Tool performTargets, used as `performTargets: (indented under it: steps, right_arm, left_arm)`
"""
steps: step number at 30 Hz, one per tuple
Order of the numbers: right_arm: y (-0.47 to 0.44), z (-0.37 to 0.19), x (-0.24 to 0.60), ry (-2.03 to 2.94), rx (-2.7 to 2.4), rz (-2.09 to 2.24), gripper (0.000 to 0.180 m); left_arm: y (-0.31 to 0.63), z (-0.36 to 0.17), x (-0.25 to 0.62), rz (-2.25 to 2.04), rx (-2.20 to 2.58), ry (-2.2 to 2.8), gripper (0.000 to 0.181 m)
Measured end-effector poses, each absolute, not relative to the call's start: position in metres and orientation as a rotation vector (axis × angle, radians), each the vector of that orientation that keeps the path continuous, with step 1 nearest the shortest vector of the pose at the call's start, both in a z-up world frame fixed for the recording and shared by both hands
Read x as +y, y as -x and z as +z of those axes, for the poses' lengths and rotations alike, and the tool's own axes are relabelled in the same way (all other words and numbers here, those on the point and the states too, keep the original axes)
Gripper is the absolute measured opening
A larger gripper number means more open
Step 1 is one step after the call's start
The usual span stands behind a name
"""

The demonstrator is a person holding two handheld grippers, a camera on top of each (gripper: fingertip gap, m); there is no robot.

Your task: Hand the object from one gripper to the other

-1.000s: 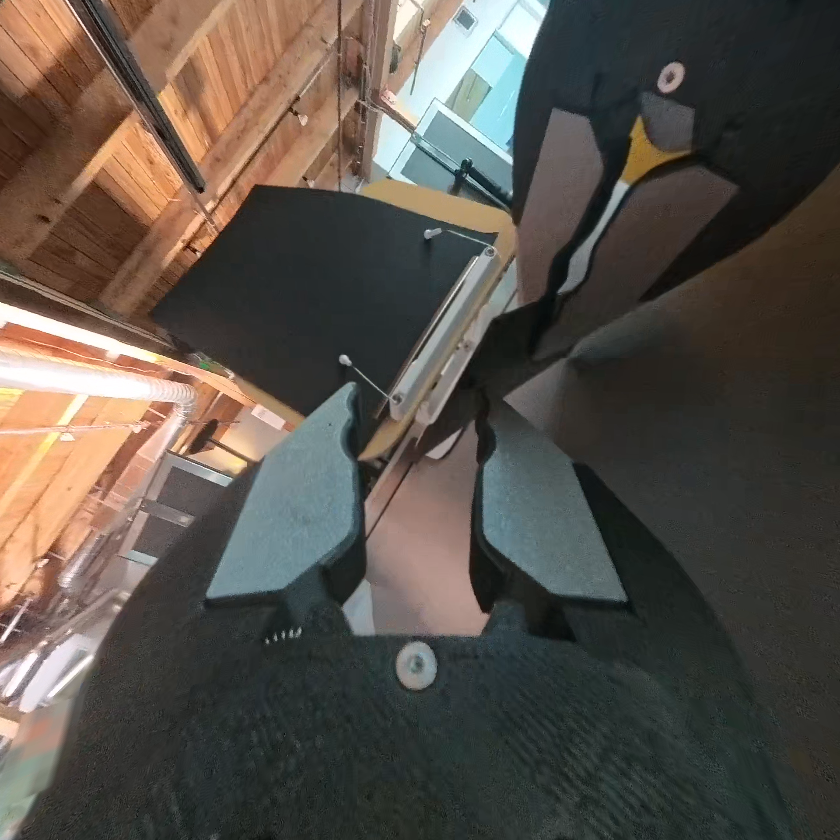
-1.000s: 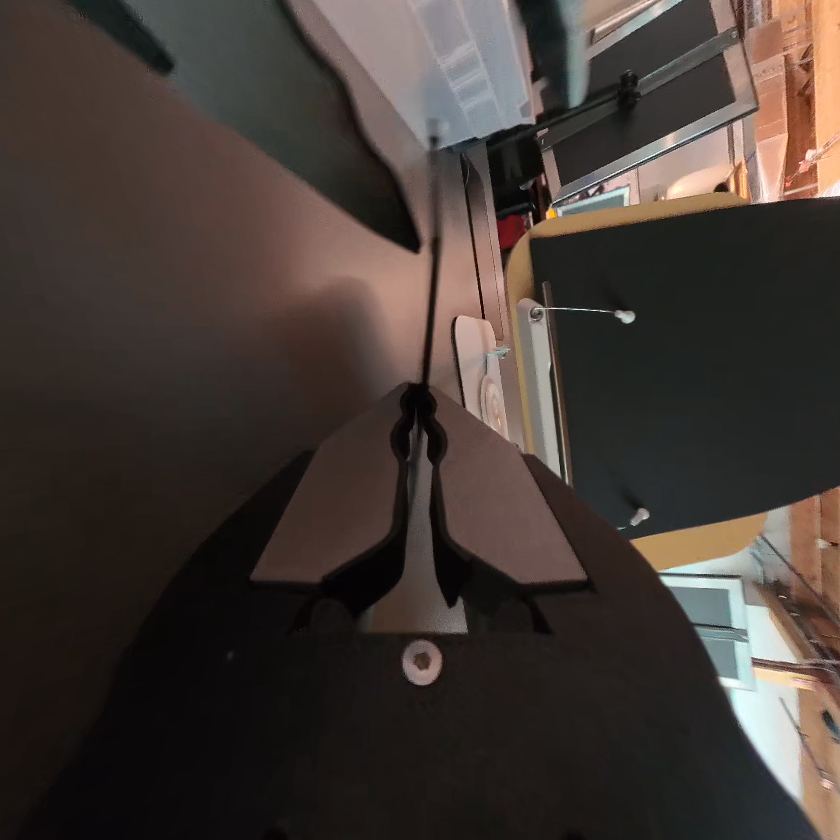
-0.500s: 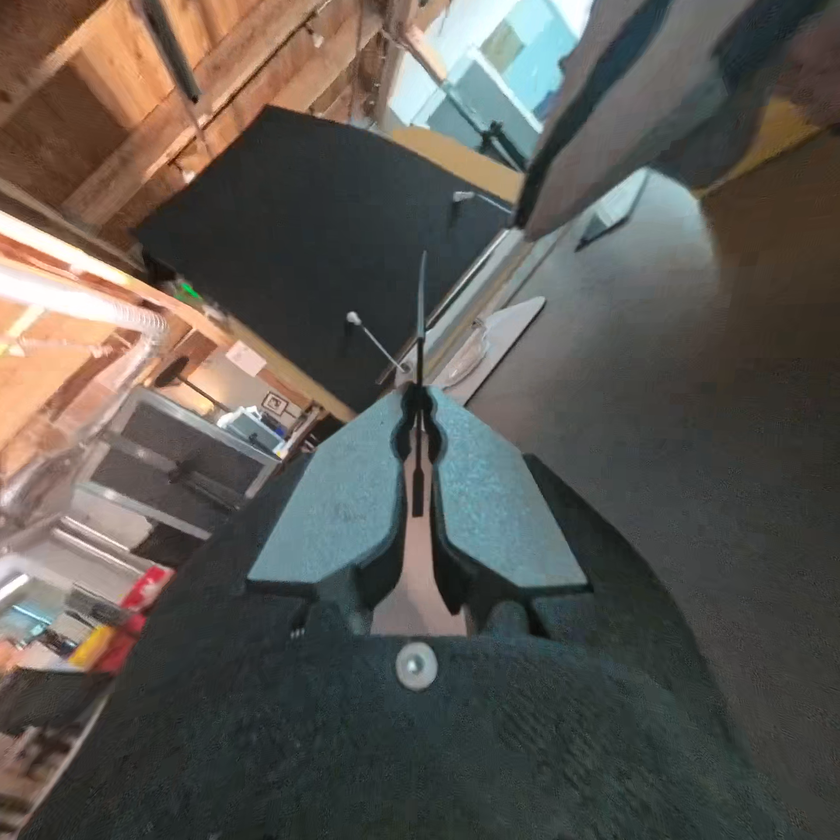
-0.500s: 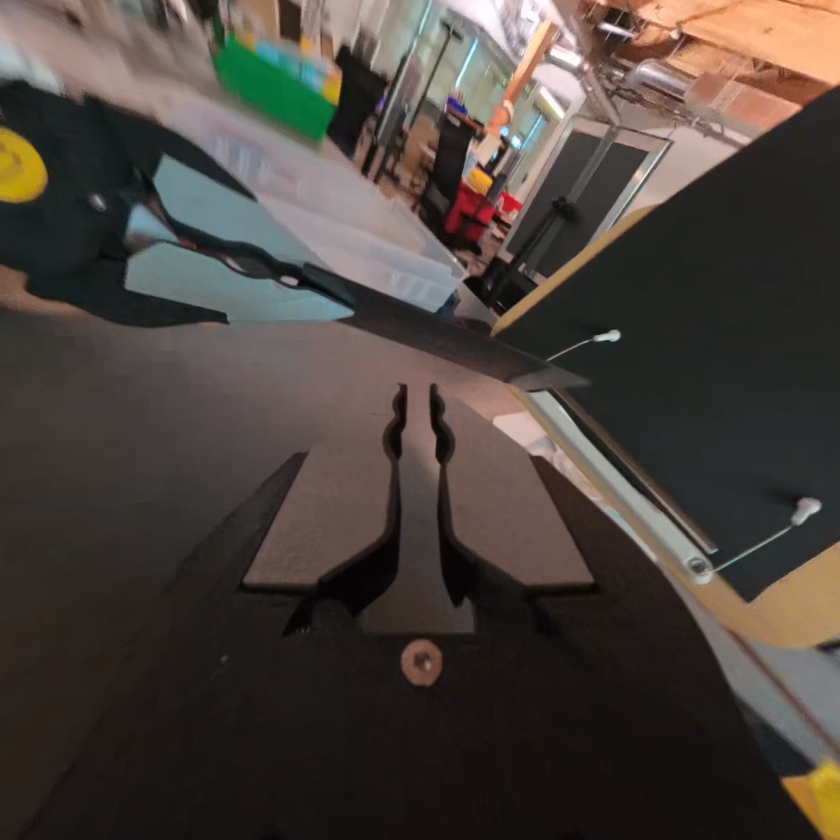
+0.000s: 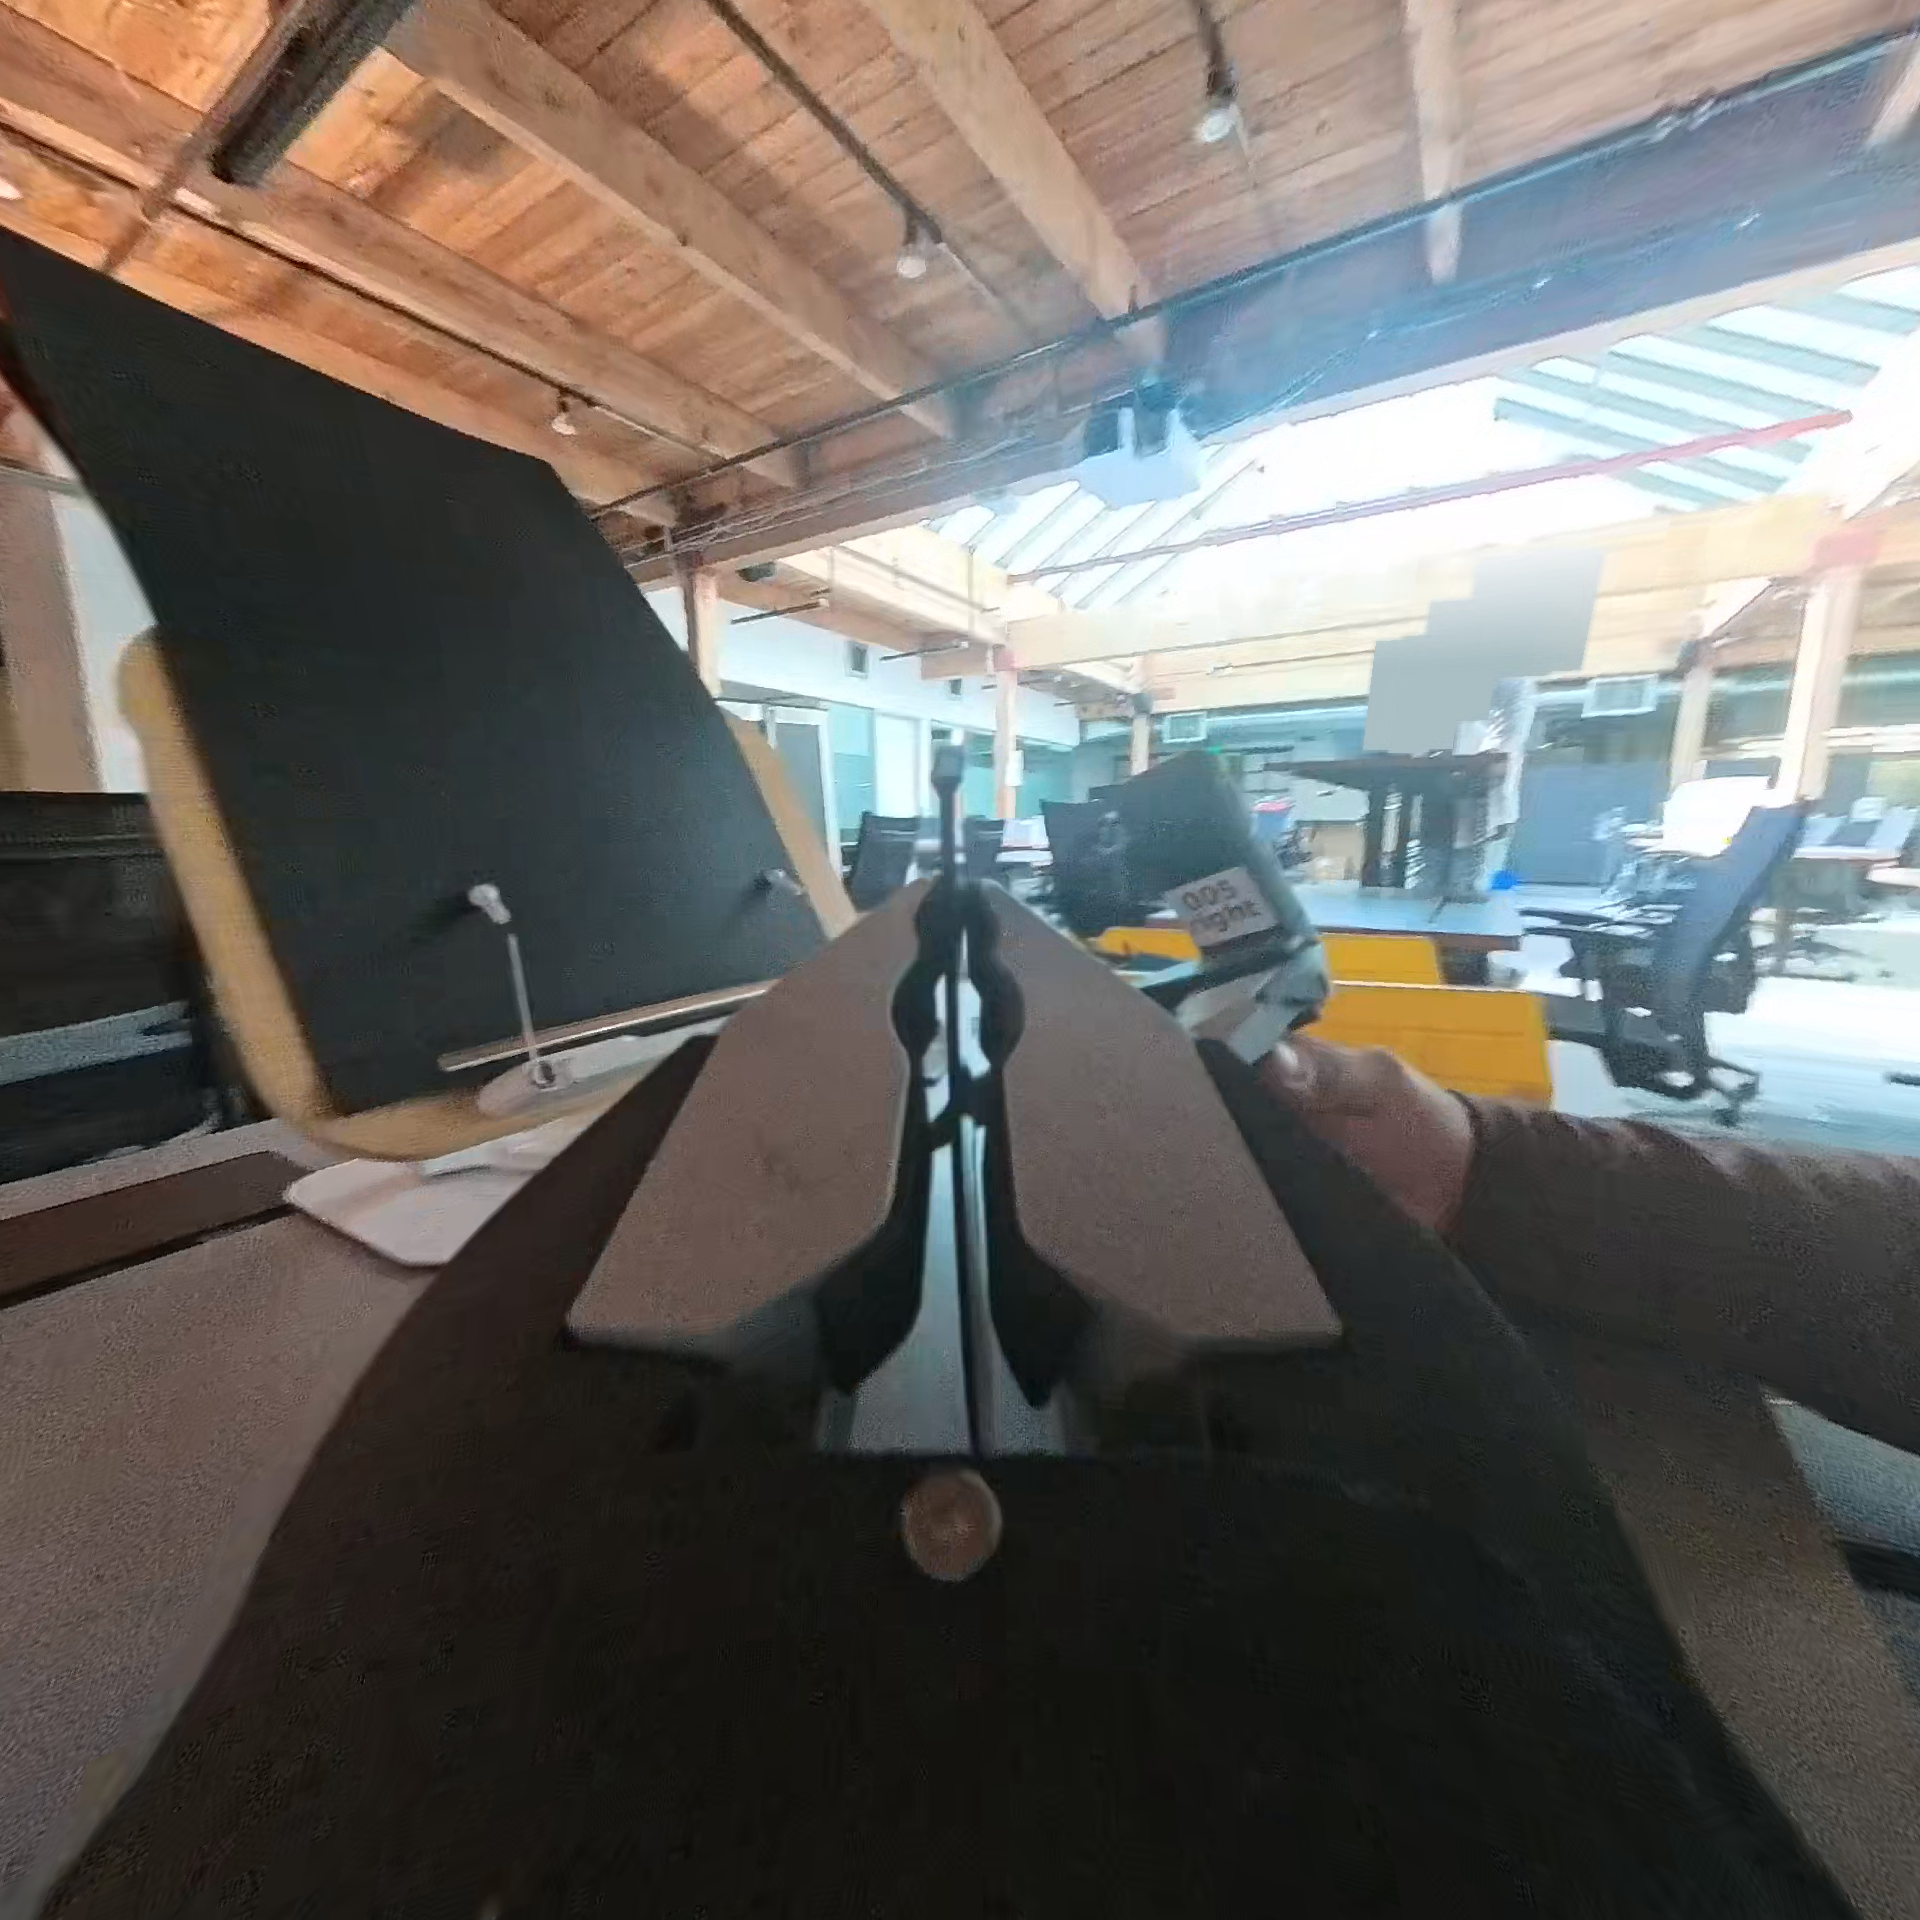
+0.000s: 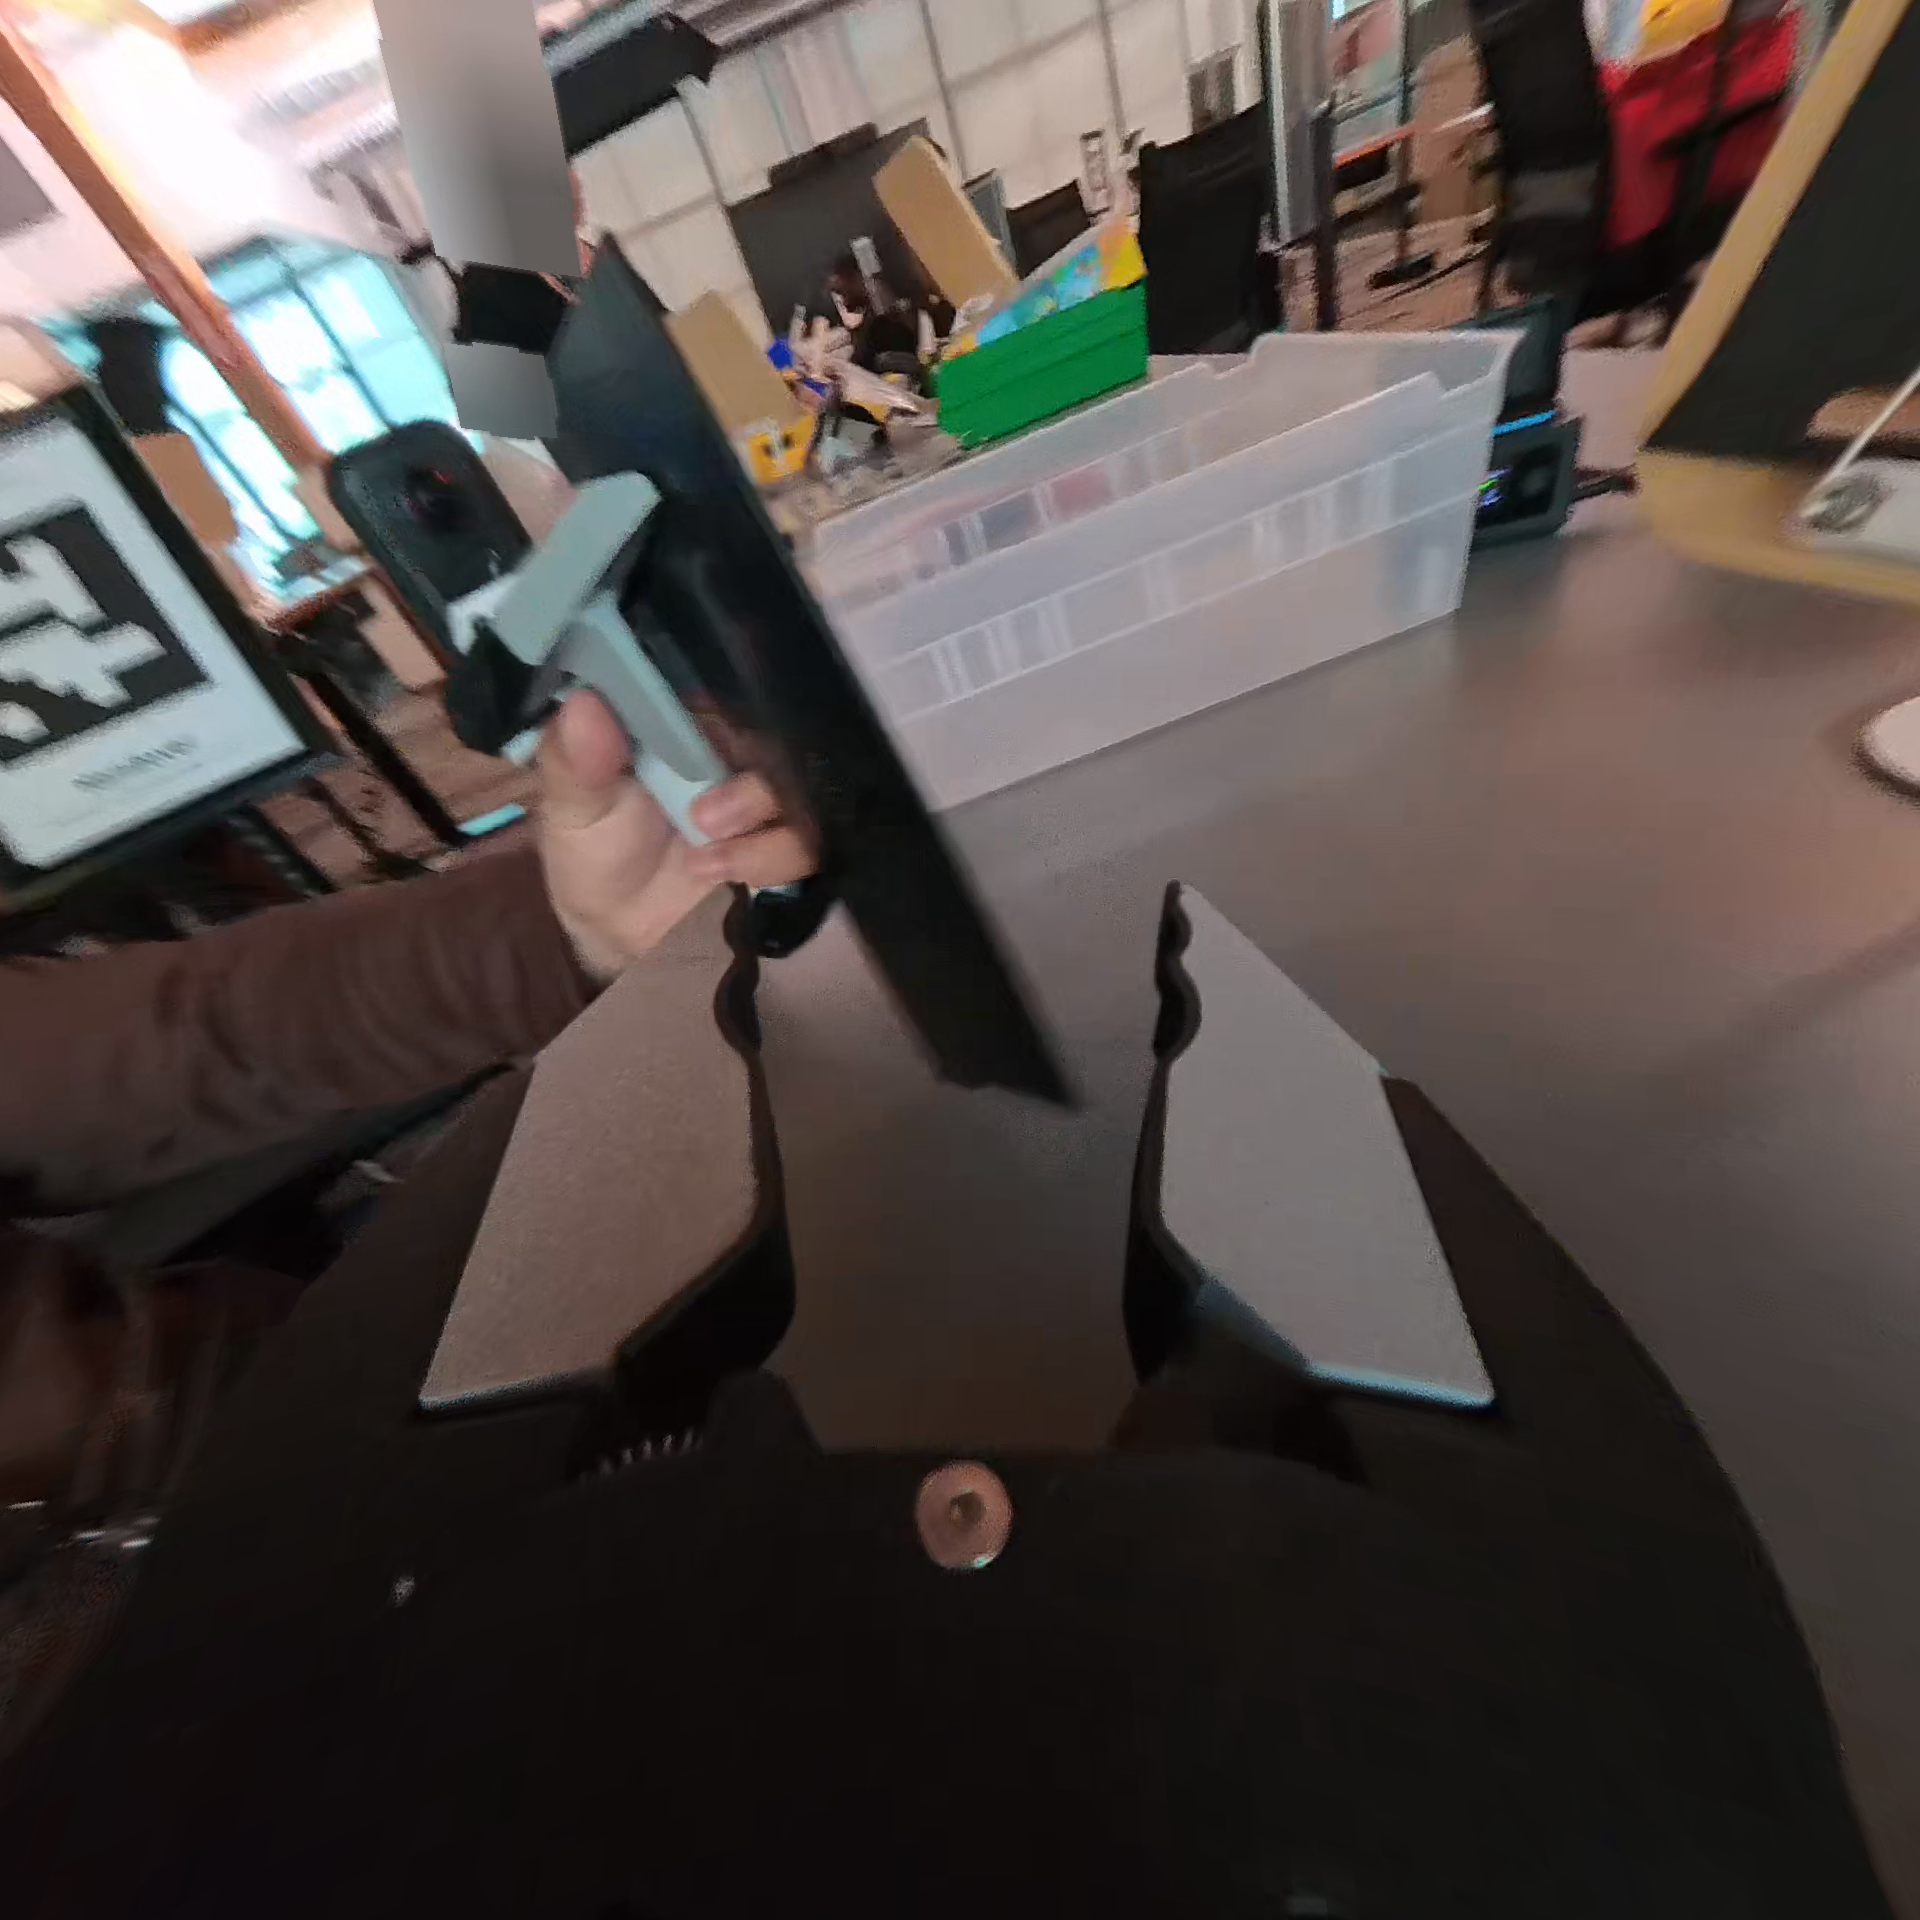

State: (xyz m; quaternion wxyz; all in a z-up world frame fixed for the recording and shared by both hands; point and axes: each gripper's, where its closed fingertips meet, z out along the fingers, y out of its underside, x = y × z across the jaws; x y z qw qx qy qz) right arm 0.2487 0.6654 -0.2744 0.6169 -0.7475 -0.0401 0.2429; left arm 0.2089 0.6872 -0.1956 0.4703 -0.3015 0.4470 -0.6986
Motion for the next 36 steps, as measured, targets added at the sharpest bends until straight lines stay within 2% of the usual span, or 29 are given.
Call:
performTargets:
  steps: [3, 5, 8, 9, 10, 11, 12, 18, 22, 30, 36]
  right_arm:
    - [-0.247, -0.284, 0.668, 1.773, -0.159, 0.427, 0.085]
    - [-0.232, -0.292, 0.67, 1.805, -0.231, 0.443, 0.083]
    - [-0.214, -0.304, 0.673, 1.85, -0.341, 0.428, 0.058]
    - [-0.211, -0.308, 0.674, 1.869, -0.378, 0.39, 0.032]
    - [-0.209, -0.31, 0.671, 1.891, -0.437, 0.354, 0.014]
    - [-0.211, -0.31, 0.669, 1.908, -0.462, 0.319, 0.011]
    - [-0.217, -0.306, 0.668, 1.908, -0.45, 0.282, 0.001]
    - [-0.33, -0.306, 0.649, 2.024, -0.264, -0.6, 0.0]
    - [-0.356, -0.315, 0.642, 2.115, -0.282, -0.907, 0.0]
    - [-0.336, -0.317, 0.655, 2.077, -0.531, -1.211, 0.0]
    - [-0.292, -0.307, 0.667, 1.917, -0.726, -1.215, 0.0]
  left_arm:
    - [-0.2, -0.183, 0.689, -1.859, 1.01, 0.714, 0.0]
    - [-0.194, -0.176, 0.689, -1.922, 0.98, 0.687, 0.0]
    - [-0.186, -0.174, 0.684, -1.987, 0.994, 0.645, 0.0]
    - [-0.186, -0.175, 0.681, -1.986, 1.014, 0.642, 0.002]
    - [-0.19, -0.178, 0.68, -1.968, 1.034, 0.64, 0.007]
    - [-0.191, -0.179, 0.683, -1.944, 1.033, 0.65, 0.012]
    - [-0.196, -0.182, 0.689, -1.907, 1.025, 0.69, 0.017]
    - [-0.22, -0.218, 0.722, -1.368, 1.187, 0.872, 0.036]
    - [-0.235, -0.246, 0.702, -1.002, 1.382, 0.759, 0.043]
    - [-0.261, -0.281, 0.678, -0.436, 1.55, 0.5, 0.05]
    - [-0.269, -0.296, 0.692, -0.177, 1.567, 0.43, 0.044]
